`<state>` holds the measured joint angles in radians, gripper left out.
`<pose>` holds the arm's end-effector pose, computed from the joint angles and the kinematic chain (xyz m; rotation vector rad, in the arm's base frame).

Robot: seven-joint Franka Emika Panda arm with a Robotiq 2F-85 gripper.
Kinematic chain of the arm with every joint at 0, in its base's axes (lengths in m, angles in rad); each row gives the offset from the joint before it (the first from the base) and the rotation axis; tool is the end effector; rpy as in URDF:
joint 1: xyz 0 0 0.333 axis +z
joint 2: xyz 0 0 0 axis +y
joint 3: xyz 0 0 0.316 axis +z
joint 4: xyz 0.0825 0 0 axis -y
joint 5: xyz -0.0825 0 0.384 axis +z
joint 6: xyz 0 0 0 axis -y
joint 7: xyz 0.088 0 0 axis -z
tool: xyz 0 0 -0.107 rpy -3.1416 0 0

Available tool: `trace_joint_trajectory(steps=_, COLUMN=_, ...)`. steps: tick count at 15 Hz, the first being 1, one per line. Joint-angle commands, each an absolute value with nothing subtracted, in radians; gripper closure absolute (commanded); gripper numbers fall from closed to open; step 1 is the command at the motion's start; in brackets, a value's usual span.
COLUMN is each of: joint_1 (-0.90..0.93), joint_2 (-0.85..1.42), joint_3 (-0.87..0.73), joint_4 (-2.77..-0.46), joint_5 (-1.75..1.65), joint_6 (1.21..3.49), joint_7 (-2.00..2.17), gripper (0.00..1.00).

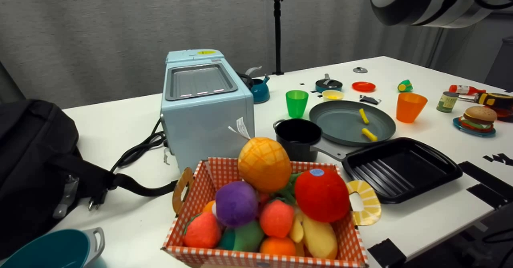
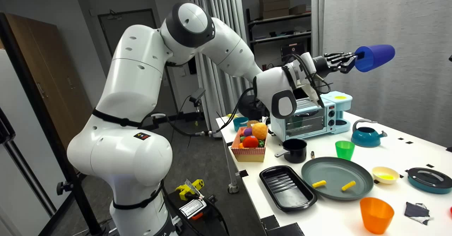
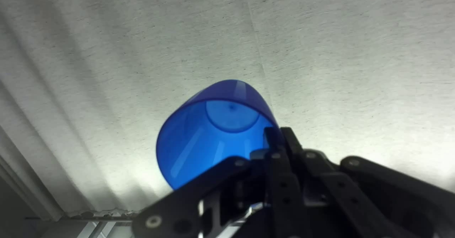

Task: Pick up the blue cup from the table, pour its contents in the plate and put the cup back on the table.

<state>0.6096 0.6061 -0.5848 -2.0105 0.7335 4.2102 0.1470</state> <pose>0.5893 -0.0077 0.4022 1.7886 -0.7309 2.2611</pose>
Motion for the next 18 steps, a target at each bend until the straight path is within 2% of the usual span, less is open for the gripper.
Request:
trace_joint_trajectory(steps=1, joint_1=0.402, joint_2=0.571, joint_3=-0.328, joint_4=-1.931, joint_5=0.751, joint_6=4.219, joint_7=-0.051, gripper=0.99)
trace_joint_trajectory(steps=6, joint_1=0.268, joint_2=0.566, joint_3=-0.174, joint_4=-1.849, joint_5=0.884, joint_6=3.951, joint_7=-0.302, gripper=0.99)
trace_joint_trajectory(steps=7, joint_1=0.316, joint_2=0.573, joint_3=-0.242, joint_4=-1.830, joint_5=0.940, joint_6=3.859, joint_7=-0.323, gripper=0.99)
trace_joint_trajectory(steps=13, joint_1=0.353, joint_2=0.610, joint_3=-0.397, joint_4=-1.739, joint_5=1.294, joint_6=3.377, joint_7=-0.646, gripper=0.99)
trace_joint_trajectory(steps=15, joint_1=0.394, joint_2=0.635, joint_3=-0.490, joint_4=-1.783, joint_5=1.288, joint_6=3.223, joint_7=-0.613, gripper=0.99)
trace_joint_trajectory(steps=18, joint_1=0.493, joint_2=0.722, joint_3=-0.678, joint_4=-1.809, joint_5=1.075, joint_6=2.975, joint_7=-0.360, gripper=0.99)
